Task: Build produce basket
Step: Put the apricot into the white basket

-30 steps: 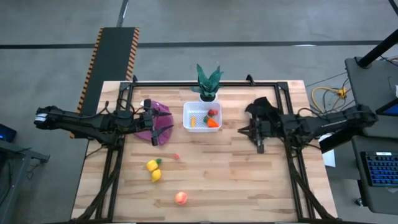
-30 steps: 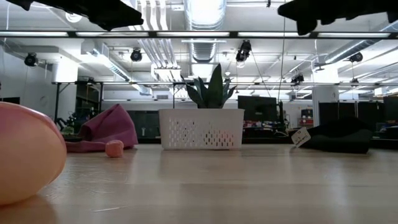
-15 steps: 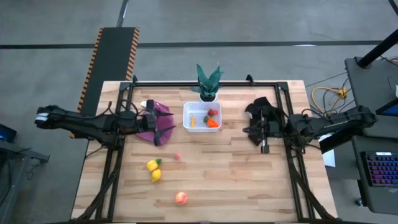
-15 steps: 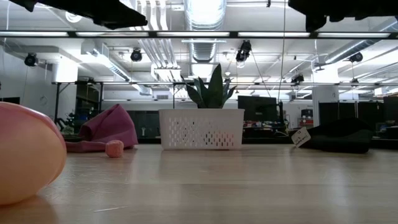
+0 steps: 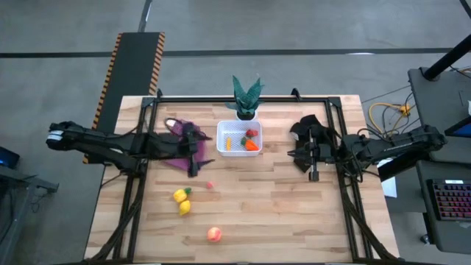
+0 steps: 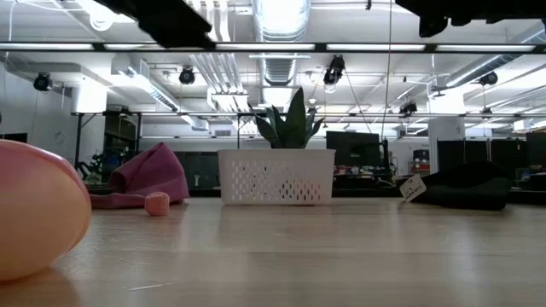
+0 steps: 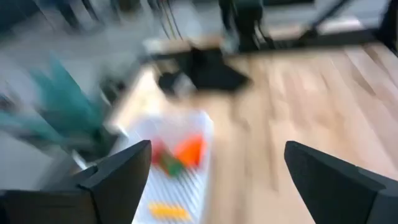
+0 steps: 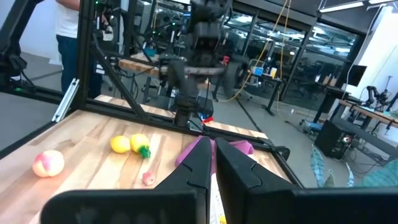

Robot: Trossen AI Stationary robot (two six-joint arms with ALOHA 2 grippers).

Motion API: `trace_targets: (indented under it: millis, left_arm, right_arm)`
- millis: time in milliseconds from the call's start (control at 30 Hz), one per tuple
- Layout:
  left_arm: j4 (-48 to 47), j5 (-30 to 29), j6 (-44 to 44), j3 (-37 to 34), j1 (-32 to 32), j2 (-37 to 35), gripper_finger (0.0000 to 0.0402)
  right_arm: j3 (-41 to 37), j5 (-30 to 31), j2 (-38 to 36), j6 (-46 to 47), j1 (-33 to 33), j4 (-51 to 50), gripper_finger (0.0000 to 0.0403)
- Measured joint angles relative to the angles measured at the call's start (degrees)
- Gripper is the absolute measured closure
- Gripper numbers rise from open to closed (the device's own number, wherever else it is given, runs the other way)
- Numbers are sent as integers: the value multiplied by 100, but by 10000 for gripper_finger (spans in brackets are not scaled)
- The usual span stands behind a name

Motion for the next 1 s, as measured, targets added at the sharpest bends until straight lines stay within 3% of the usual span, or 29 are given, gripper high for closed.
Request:
trace_targets:
  millis: [200, 333, 700, 1000]
  left_arm:
    - [-1567, 335, -1552, 203, -152, 584, 47]
    - [-1990, 411, -2228, 164, -352, 1048, 47]
    - [-1868, 774, -3125, 211, -914, 2388, 47]
    - [-1510, 767, -3147, 330, -1023, 3284, 47]
  right_arm:
    - [0, -2, 17, 141, 0, -14, 390]
    - [2, 0, 45, 257, 0, -36, 390]
    - [0, 0, 76, 5, 0, -3, 390]
    - [5, 0, 76, -192, 0, 12, 390]
